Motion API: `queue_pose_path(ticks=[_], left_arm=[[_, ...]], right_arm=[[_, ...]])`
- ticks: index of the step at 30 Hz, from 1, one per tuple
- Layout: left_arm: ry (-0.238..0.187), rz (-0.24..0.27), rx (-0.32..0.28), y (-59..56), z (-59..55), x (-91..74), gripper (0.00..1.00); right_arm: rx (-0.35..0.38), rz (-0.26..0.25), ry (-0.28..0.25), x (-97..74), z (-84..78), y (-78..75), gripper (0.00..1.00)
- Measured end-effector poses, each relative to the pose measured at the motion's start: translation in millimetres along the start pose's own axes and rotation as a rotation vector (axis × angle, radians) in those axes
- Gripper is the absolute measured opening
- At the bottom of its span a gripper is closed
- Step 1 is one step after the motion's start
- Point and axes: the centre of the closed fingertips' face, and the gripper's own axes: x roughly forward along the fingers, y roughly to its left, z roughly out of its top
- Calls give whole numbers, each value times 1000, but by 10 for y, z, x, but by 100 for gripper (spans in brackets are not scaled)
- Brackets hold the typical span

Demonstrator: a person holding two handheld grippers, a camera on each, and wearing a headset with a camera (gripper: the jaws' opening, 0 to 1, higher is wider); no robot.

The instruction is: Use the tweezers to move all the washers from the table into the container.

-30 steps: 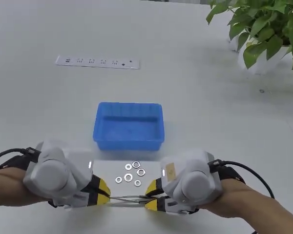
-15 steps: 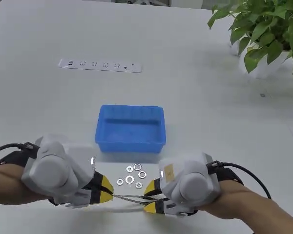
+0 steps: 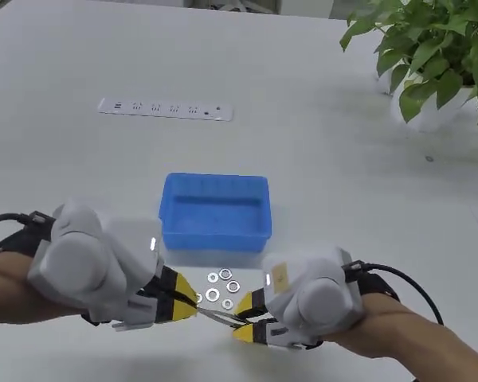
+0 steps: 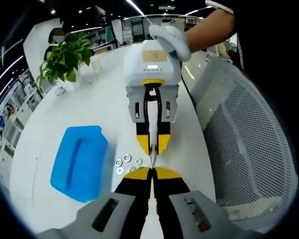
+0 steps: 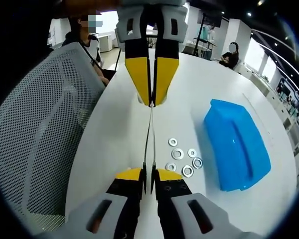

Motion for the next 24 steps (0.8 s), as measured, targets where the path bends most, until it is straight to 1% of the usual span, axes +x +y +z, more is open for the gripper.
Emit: queue_pose_path(ticks=[1,6,9,15,18,24], left_arm=[[-2,0,2,3,15,-4,5],[-32,4,25,20,182,-58,5],[-43,4,34,19,239,-65,5],[-65,-2,47,-1,313,-67,5],[-76,-8,56,-17,339,-55,6],[-86,-25,55,-51,363,-8,6]], right_arm=[[2,-3,-4,-1,11,-7,11],[9,-9,-22,1,85,-21,11],[14,-10,-33,7,118,-24,11],[18,-12,-56,32,182,-6,11],[8,-16,-69,58,209,11,11],[7,-9,-71,90,210,39,11]])
